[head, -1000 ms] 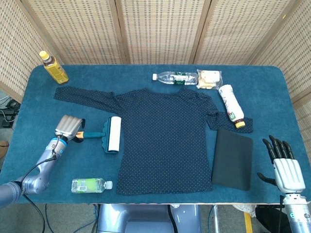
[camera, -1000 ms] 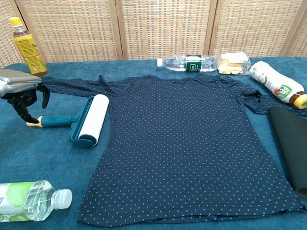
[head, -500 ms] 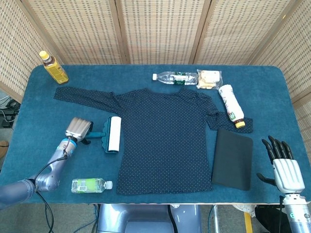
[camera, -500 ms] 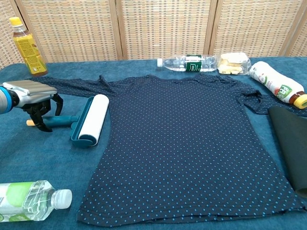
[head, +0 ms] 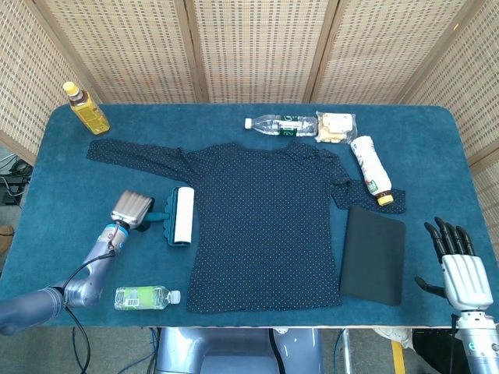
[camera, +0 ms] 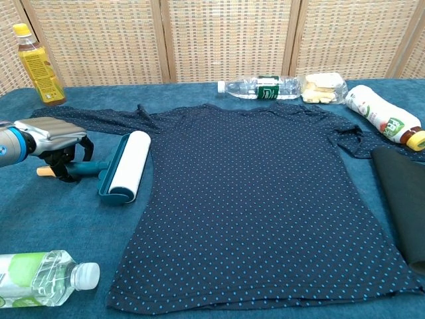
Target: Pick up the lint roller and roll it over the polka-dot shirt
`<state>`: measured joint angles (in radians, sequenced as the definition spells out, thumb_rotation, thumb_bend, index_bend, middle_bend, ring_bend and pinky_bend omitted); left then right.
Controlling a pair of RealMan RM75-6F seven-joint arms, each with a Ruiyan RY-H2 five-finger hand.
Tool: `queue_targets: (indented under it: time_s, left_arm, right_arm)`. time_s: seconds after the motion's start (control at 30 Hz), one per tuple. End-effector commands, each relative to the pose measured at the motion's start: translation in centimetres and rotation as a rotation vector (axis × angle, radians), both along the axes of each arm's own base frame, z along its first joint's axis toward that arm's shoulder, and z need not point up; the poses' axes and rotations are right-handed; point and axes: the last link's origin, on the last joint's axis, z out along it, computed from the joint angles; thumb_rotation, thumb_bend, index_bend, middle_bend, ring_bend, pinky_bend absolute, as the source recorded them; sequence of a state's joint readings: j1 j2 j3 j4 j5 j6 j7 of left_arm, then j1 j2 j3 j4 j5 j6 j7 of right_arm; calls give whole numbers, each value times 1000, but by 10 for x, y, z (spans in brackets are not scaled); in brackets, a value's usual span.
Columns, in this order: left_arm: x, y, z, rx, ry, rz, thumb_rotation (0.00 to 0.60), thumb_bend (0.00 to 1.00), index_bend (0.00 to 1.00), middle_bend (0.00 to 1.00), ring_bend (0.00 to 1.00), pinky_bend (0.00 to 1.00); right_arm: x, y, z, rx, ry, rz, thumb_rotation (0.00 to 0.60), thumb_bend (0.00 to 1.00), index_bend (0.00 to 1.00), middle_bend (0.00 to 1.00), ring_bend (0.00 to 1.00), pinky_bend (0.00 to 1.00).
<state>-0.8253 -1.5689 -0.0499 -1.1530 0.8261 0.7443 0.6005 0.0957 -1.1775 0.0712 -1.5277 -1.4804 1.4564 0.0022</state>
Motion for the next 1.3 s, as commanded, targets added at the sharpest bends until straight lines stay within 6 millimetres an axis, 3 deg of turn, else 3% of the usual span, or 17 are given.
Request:
queue_targets:
  time_s: [0.03,0.17,0.23,0.33,0.4,0.9,1.3]
  left_arm:
    - [0,-2,-1,2,-1,-5,600,563,522,836,644,657]
    - [2,-1,2,17,-7,-16,600,693,610,841,647,657]
    - [5,0,8,30,-8,-32,600,747,713,844,647,657]
    - [8,1,14,38,-5,-47,600,784,821,847,647,657]
    - [11,2,18,39,1,-57,600,799,841,847,647,656]
    - [57,22,53,-11,58,-140,600,790,879,846,647,649]
    - [105,38,36,-122,126,-133,600,788,878,847,647,636]
  right_arm:
    - [0,0,1,-3,-3,-2,600,107,0,0,0,0]
    - [0,0,2,-3,-4,1,600,106,0,0,0,0]
    - [1,1,3,-7,-6,1,600,106,0,0,0,0]
    - [1,1,3,-6,-8,2,600,106,0,0,0,0]
    - [1,1,3,-7,-8,3,600,106,0,0,0,0]
    - [-3,-1,7,-13,-25,-18,600,106,0,0,0,0]
    - [-14,-5,7,-4,-29,-56,600,106,0,0,0,0]
